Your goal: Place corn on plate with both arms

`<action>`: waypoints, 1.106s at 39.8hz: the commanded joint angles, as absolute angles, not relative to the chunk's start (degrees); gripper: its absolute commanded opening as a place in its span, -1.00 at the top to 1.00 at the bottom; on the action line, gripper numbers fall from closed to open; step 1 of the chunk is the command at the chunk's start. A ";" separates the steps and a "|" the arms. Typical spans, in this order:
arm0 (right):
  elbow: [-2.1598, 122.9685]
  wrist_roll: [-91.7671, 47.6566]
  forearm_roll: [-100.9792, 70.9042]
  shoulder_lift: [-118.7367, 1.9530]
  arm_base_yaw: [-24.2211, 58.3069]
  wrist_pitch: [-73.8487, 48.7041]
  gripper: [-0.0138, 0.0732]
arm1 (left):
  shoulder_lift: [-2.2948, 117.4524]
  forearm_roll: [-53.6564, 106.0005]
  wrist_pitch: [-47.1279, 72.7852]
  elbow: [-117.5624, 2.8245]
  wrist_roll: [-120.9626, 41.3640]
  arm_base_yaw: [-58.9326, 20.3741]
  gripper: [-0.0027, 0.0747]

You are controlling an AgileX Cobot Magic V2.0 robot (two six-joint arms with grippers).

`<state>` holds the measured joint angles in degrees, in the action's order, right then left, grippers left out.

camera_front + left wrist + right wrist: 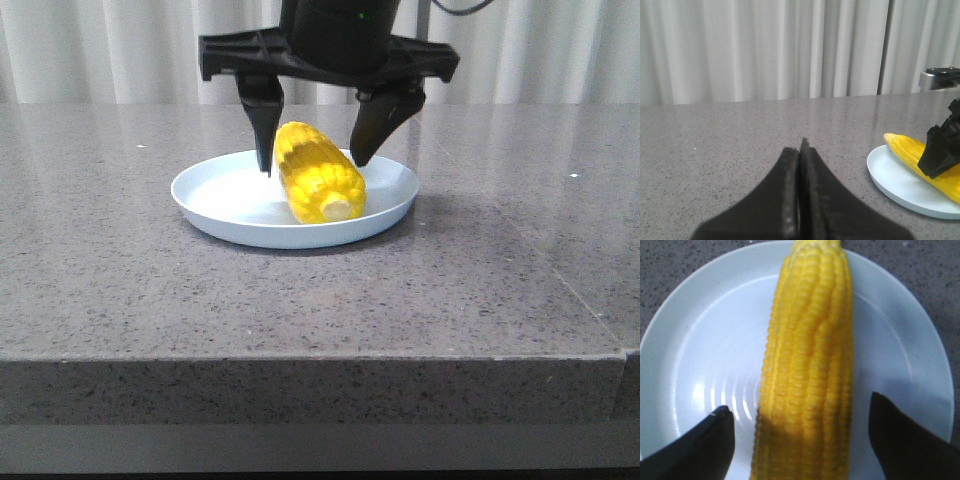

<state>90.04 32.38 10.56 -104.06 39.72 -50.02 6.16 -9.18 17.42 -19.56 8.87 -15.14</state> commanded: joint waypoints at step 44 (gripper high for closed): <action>83.65 17.62 3.85 -78.99 9.59 -56.71 0.83 | 6.66 -9.32 12.36 -21.15 9.14 -15.09 0.98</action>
<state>86.25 19.98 4.48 -84.61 11.93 -60.47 6.16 -9.18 17.42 -19.56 8.87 -15.14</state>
